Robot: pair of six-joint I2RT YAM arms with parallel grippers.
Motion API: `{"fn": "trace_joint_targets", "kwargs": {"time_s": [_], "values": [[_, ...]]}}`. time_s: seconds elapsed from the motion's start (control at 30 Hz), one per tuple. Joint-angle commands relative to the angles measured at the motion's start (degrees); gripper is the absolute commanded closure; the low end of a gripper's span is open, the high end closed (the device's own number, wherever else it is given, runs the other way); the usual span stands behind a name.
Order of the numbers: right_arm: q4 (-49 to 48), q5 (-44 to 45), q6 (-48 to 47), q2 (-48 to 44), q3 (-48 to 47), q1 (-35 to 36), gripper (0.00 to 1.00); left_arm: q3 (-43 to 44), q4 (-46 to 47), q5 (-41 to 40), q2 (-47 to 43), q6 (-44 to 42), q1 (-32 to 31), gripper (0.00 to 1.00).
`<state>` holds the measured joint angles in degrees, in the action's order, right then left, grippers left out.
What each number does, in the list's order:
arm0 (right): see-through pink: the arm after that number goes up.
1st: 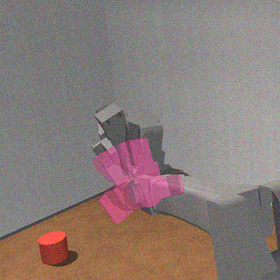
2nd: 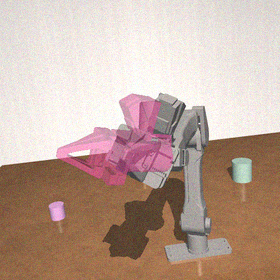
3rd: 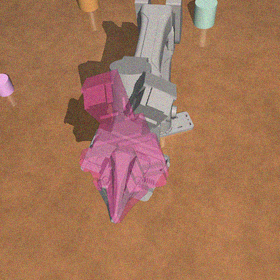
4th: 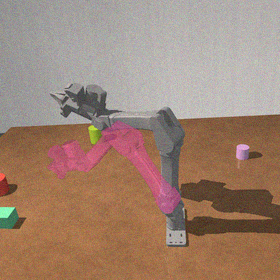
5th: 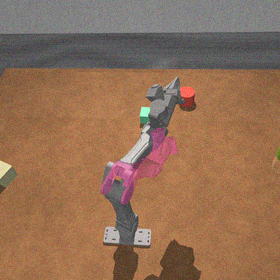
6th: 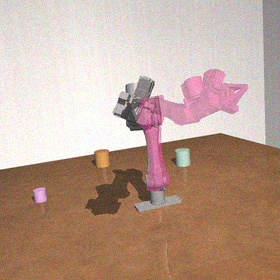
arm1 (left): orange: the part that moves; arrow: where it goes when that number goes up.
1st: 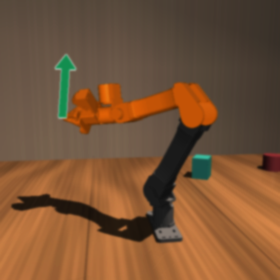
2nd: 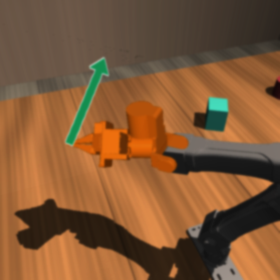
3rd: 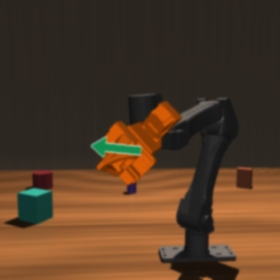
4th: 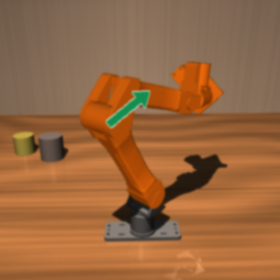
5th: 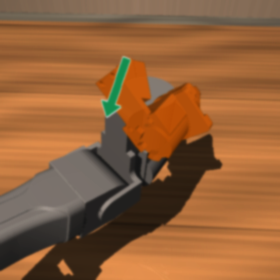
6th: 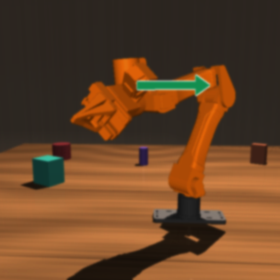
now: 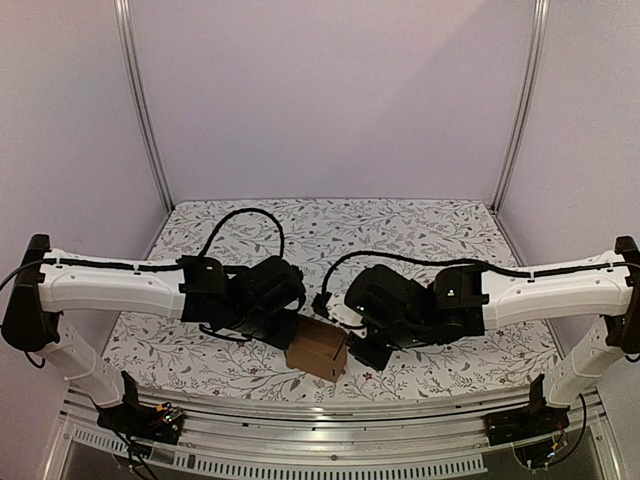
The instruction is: Fold the paper box
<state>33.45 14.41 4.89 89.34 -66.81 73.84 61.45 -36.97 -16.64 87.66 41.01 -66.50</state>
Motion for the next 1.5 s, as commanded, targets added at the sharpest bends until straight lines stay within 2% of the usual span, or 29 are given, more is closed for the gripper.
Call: {"fn": "trace_joint_targets", "kwargs": {"time_s": [0.0, 0.1, 0.33, 0.57, 0.93, 1.23, 1.47], "values": [[0.55, -0.86, 1.81, 0.31, -0.37, 0.20, 0.86, -1.33, 0.34, 0.51, -0.21, 1.98, -0.83, 1.00], [0.50, -0.16, 2.63, 0.39, -0.01, 0.18, 0.88, -1.19, 0.42, 0.61, -0.28, 2.28, -0.82, 1.00], [0.80, 1.18, 4.56, 1.66, -0.82, 0.22, 1.00, -0.90, 0.14, 0.82, -0.51, 3.41, -0.85, 1.00], [-1.37, 0.62, 9.37, 2.42, -2.70, 0.22, 1.00, -0.41, 0.25, 0.35, 0.05, 5.74, -1.59, 1.00], [-5.71, 1.47, 24.76, 3.02, -4.81, 0.19, 1.00, 0.16, 0.10, -1.24, 1.27, 7.80, -2.64, 1.00], [-8.83, 2.23, 33.40, 3.29, -5.59, 0.04, 1.00, 0.16, 0.15, -2.11, 1.82, 8.63, -3.41, 1.00], [-10.79, -0.76, 41.02, 4.43, -6.13, -1.06, 1.00, 0.41, 0.14, -3.25, 2.14, 8.99, -4.06, 1.00]]}}
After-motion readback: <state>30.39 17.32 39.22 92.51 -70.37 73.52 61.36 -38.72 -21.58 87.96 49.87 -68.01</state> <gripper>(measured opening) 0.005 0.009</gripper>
